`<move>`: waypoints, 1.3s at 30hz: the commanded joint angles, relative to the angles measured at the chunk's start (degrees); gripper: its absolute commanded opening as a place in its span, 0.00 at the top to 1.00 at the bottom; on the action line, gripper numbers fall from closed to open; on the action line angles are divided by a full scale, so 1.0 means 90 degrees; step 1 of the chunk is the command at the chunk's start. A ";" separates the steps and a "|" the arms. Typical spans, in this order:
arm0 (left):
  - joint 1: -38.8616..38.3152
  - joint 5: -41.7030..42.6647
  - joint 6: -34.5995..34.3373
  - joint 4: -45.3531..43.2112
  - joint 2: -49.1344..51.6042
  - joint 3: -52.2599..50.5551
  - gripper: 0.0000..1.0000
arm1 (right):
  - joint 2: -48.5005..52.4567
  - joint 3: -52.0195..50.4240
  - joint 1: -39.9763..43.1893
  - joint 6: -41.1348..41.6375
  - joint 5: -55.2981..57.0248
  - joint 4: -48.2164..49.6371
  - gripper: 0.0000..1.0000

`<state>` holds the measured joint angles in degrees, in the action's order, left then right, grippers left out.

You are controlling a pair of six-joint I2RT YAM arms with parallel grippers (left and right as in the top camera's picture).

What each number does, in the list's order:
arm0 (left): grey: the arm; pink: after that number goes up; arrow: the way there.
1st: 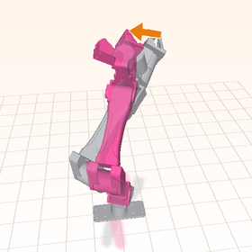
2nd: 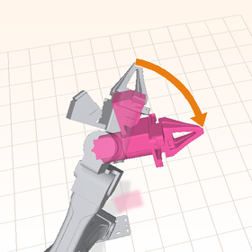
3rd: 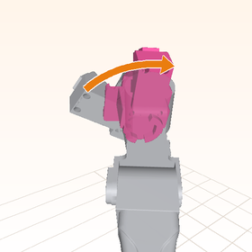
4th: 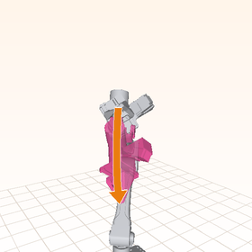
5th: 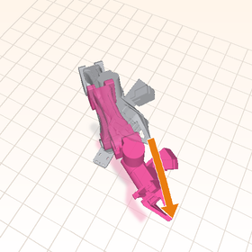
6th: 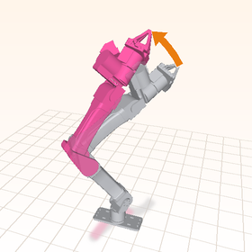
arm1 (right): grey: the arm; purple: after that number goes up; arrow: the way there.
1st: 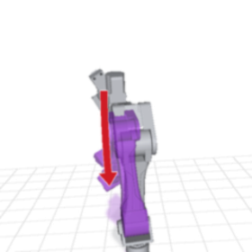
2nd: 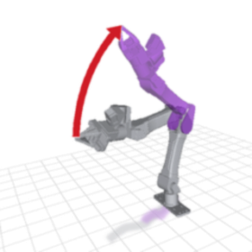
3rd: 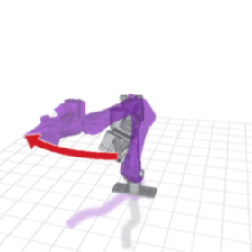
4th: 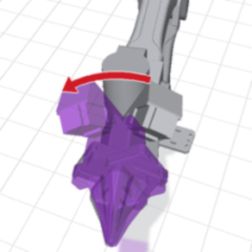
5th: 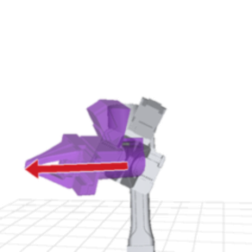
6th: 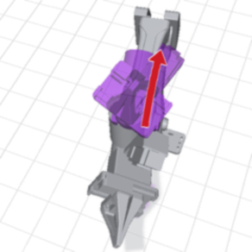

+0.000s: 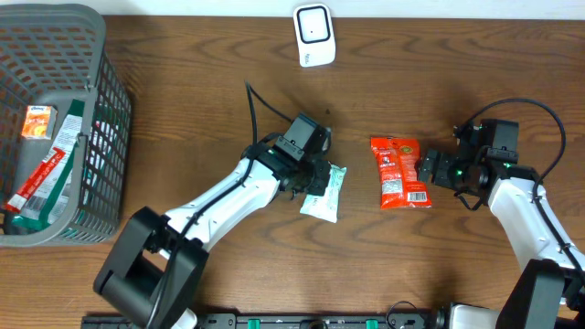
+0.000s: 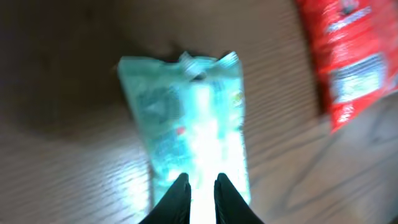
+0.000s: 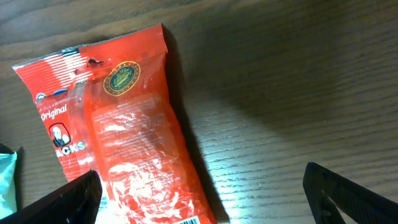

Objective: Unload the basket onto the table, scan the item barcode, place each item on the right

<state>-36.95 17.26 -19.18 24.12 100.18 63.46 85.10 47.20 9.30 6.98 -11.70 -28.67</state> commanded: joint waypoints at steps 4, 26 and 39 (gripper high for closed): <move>-0.0010 -0.0034 0.0104 0.0155 0.0617 -0.0170 0.84 | -0.0049 0.0075 -0.0044 -0.0022 0.0032 0.0010 0.01; -0.0012 -0.0498 -0.0117 0.1066 0.0015 -0.0070 0.85 | -0.0049 0.0075 -0.0044 -0.0022 0.0034 0.0010 0.01; -0.0058 0.0131 -0.0216 0.0886 0.0323 -0.0087 0.86 | -0.0049 0.0075 -0.0044 -0.0022 0.0032 0.0007 0.01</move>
<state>-37.28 16.88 -20.80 32.23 102.28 62.81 85.10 47.20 9.30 6.98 -11.70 -28.67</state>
